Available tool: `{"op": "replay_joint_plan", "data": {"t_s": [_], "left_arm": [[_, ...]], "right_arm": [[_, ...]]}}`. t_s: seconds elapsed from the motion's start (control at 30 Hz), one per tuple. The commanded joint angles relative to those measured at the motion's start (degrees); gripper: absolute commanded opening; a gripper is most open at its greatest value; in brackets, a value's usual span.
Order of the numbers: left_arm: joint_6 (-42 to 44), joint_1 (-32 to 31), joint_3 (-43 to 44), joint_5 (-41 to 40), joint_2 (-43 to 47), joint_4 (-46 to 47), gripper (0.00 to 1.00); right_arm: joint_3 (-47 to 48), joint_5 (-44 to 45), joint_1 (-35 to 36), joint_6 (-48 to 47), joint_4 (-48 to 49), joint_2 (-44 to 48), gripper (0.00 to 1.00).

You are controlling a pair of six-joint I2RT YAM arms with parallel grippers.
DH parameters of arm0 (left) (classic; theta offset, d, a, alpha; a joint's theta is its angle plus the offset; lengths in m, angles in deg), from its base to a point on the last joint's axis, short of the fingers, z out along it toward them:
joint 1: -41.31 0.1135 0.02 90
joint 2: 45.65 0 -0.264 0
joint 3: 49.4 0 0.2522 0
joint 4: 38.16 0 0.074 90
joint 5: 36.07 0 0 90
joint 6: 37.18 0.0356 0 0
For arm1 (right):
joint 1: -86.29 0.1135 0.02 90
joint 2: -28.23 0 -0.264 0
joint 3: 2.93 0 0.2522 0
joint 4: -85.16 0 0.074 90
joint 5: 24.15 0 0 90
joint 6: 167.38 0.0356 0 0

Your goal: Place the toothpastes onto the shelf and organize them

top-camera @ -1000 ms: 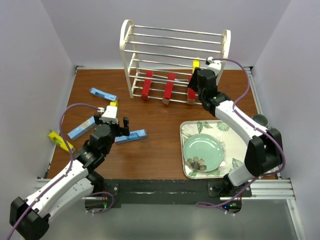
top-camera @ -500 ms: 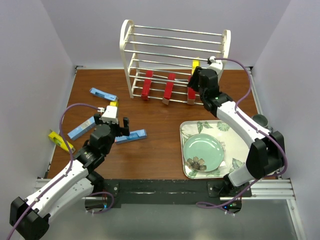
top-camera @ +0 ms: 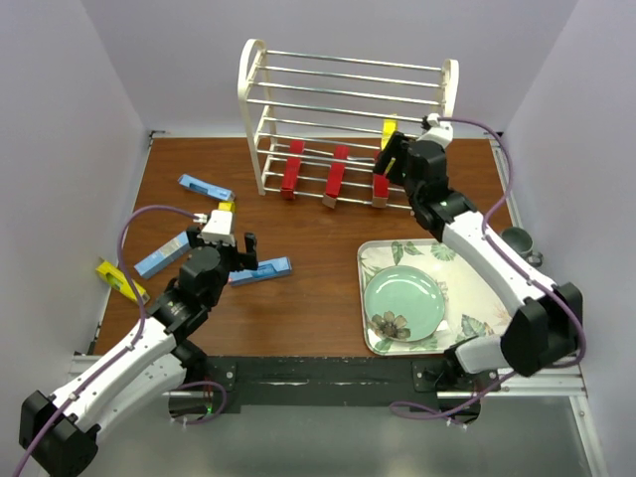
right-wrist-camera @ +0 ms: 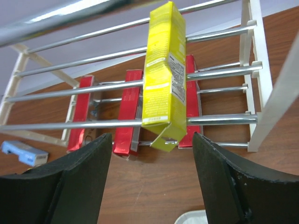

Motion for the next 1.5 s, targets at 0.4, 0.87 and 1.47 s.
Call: {"op": "replay_joint_plan", "data": {"t_s": [0.4, 0.87, 1.47], "left_arm": [[-8.28, 10.72, 3.0, 0.51, -10.0, -3.22, 1.0], [-9.6, 24.26, 15.38, 11.14, -36.28, -3.4, 1.0], [-6.44, 27.34, 26.83, 16.59, -56.42, -12.45, 0.59]], "right_arm": [[-15.7, -7.66, -0.26, -14.0, -12.0, 30.4, 0.93], [-28.36, -11.24, -0.26, -12.78, -15.52, 46.23, 0.93], [-30.39, -12.66, -0.26, -14.71, -20.18, 52.47, 0.93]]}}
